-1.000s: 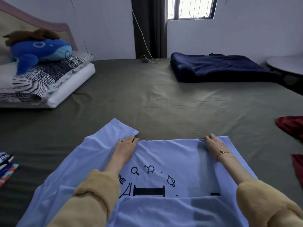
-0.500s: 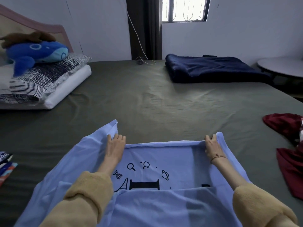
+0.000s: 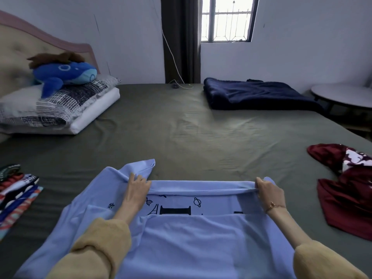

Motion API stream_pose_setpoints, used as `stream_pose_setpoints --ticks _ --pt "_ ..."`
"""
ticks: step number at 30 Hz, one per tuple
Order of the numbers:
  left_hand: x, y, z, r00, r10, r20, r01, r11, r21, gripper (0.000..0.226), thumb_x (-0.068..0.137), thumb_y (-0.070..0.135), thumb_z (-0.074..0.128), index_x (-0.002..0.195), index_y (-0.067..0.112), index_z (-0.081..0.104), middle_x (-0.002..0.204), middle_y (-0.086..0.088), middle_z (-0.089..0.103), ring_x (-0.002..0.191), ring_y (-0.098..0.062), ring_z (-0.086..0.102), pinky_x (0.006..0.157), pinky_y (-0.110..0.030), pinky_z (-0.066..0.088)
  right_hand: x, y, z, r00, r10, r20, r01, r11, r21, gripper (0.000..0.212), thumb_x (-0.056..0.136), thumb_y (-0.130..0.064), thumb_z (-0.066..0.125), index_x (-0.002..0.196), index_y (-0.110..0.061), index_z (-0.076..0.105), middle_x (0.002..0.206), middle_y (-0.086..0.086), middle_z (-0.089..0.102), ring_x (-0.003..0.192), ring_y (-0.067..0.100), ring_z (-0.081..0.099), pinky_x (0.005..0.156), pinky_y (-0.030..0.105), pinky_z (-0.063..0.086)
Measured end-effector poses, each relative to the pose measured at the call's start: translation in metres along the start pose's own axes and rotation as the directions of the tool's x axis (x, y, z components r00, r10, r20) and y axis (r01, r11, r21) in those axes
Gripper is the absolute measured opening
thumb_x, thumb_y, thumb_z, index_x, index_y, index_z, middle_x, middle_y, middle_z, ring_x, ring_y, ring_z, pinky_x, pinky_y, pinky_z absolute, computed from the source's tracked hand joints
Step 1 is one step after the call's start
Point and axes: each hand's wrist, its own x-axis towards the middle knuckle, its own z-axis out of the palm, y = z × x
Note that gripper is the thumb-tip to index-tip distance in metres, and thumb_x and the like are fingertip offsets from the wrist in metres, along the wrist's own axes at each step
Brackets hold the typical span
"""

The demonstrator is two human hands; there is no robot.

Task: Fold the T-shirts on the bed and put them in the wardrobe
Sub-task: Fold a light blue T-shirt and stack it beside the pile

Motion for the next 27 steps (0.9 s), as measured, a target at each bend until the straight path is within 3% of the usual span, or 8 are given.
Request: stream_pose_setpoints --ticks 3,7,12,15,17,20,23,27 --pt "-0.011 -0.001 0.003 1.000 0.003 0.010 -0.003 1.000 0.024 0.041 0.091 0.009 0.043 0.130 0.022 0.045 0.123 0.001 0.056 0.123 -0.021 0.043 0.108 -0.041 0.021 -0.009 0.010 0.003 0.997 -0.032 -0.076 0.035 0.998 0.042 0.022 0.087 0.003 0.040 0.084 -0.019 0.043 0.091 0.008 0.064 0.087 0.030 0.065 0.061 0.029 0.030" --pt "-0.024 -0.003 -0.003 0.999 0.022 0.046 -0.023 0.999 0.031 0.034 0.092 0.011 0.042 0.123 0.023 0.051 0.119 0.003 0.061 0.124 -0.021 0.043 0.109 -0.042 0.019 -0.025 0.011 -0.001 0.978 -0.095 -0.185 0.106 0.993 0.052 0.026 0.050 0.014 0.040 0.059 -0.007 0.052 0.046 0.014 0.054 0.040 0.029 0.057 0.049 0.028 0.027" --pt "-0.037 -0.003 -0.001 0.998 0.043 0.052 -0.045 0.998 0.052 0.024 0.092 0.039 0.050 0.111 0.026 0.057 0.112 0.005 0.063 0.118 -0.020 0.047 0.108 -0.043 0.018 -0.037 0.014 -0.003 1.000 -0.012 0.020 0.013 0.999 -0.043 0.025 0.088 0.001 0.040 0.104 -0.011 0.053 0.101 0.012 0.064 0.094 0.031 0.063 0.063 0.029 0.030" --pt "-0.042 0.000 0.001 0.996 0.035 0.083 -0.040 0.998 0.051 0.022 0.092 0.029 0.049 0.112 0.026 0.057 0.114 0.005 0.062 0.119 -0.019 0.046 0.109 -0.043 0.018 -0.049 0.011 -0.004 0.997 -0.014 0.077 0.023 0.993 -0.120 0.018 0.091 -0.002 0.037 0.088 -0.017 0.047 0.105 0.002 0.057 0.103 0.022 0.060 0.064 0.026 0.031" --pt "-0.045 0.003 0.003 0.999 -0.010 0.042 0.011 1.000 -0.024 0.024 0.090 0.021 0.050 0.113 0.025 0.054 0.113 0.004 0.061 0.116 -0.018 0.050 0.106 -0.042 0.023 -0.055 0.011 0.001 0.998 0.028 0.061 -0.024 0.998 -0.058 0.022 0.090 -0.001 0.039 0.103 -0.015 0.050 0.114 0.002 0.052 0.105 0.021 0.058 0.062 0.026 0.032" --pt "-0.048 0.006 0.007 0.978 -0.092 -0.189 0.029 0.949 -0.313 0.018 0.074 0.010 0.070 0.088 0.015 0.060 0.087 -0.004 0.061 0.084 -0.026 0.063 0.082 -0.042 0.040 -0.060 0.015 0.008 0.997 0.049 -0.056 -0.042 0.992 0.122 0.033 0.079 0.009 0.047 0.108 -0.005 0.050 0.119 0.013 0.046 0.099 0.033 0.058 0.061 0.032 0.034" --pt "-0.057 0.013 0.015 0.984 -0.007 -0.181 -0.081 0.877 -0.473 0.007 0.094 0.026 0.047 0.088 0.022 0.048 0.099 -0.002 0.056 0.097 -0.022 0.057 0.083 -0.035 0.026 -0.062 0.015 0.012 0.999 -0.028 -0.037 0.035 0.979 0.200 0.031 0.078 0.006 0.048 0.106 -0.005 0.053 0.126 0.015 0.043 0.105 0.033 0.054 0.074 0.037 0.039" --pt "-0.065 0.018 0.025 0.976 0.028 -0.216 -0.147 0.816 -0.559 0.044 0.078 0.050 0.021 0.094 0.020 0.050 0.098 0.004 0.057 0.095 -0.018 0.055 0.081 -0.030 0.027 -0.069 0.016 0.012 0.997 0.057 0.055 -0.063 0.990 0.123 0.042 0.084 -0.011 0.048 0.125 -0.014 0.039 0.142 0.007 0.026 0.125 0.023 0.040 0.092 0.036 0.037"
